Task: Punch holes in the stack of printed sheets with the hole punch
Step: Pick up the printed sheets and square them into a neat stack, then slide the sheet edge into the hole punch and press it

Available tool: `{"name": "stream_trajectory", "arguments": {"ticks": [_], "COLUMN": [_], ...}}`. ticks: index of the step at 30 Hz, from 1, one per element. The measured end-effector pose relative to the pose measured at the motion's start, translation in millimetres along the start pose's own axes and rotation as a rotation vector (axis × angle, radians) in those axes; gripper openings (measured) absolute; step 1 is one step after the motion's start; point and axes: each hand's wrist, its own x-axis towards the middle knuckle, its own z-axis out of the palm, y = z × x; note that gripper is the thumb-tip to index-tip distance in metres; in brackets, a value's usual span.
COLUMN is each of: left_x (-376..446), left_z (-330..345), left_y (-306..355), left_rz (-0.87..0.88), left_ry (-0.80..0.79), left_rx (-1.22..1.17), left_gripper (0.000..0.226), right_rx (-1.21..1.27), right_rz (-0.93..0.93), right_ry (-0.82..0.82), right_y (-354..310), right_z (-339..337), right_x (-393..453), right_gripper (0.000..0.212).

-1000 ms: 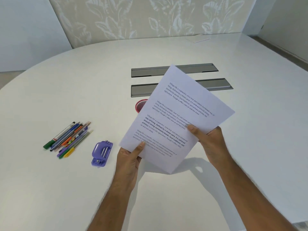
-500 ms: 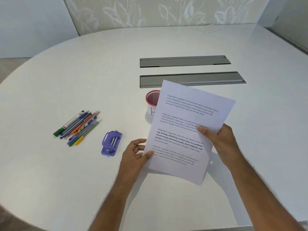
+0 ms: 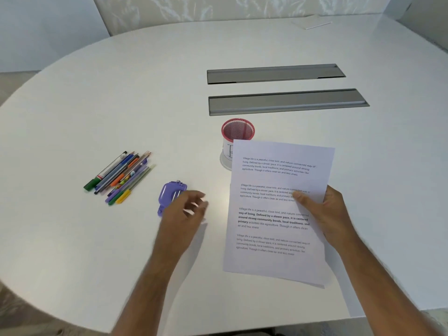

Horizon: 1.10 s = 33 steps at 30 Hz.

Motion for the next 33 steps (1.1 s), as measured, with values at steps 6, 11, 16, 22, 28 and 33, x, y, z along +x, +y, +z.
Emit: {"name": "stream_trajectory", "arguments": {"ticks": [6, 11, 16, 22, 28, 33], "left_x": [34.3, 42.8, 38.3, 27.2, 11.3, 4.6], "left_z": [-39.6, -43.7, -41.0, -26.1, -2.5, 10.7], "left_y": [-13.6, -27.4, -30.3, -26.6, -22.3, -17.5], "left_rz": [0.056, -0.081, -0.096, -0.133, -0.128, -0.122], "left_ry": [0.212, 0.195, 0.17, 0.099, 0.006, -0.02], "left_rx": [0.253, 0.117, 0.077, -0.007, -0.082, -0.131], "left_gripper": [0.021, 0.027, 0.029, 0.031, 0.038, 0.037], "right_rx": [0.007, -0.012, -0.039, -0.097, -0.146, -0.17], "right_rz": [0.035, 0.066, 0.097, 0.117, 0.111, 0.102], "right_ry": [-0.02, -0.051, -0.062, -0.019, 0.004, 0.006], "right_y": [5.9, 8.6, 16.1, 19.6, 15.4, 12.6], "right_z": [0.4, 8.6, 15.8, 21.1, 23.1, 24.1], "right_x": [-7.4, -9.2, -12.4, -13.2, -12.4, -12.9], "right_gripper": [0.037, 0.029, 0.03, 0.028, 0.025, 0.023]}}
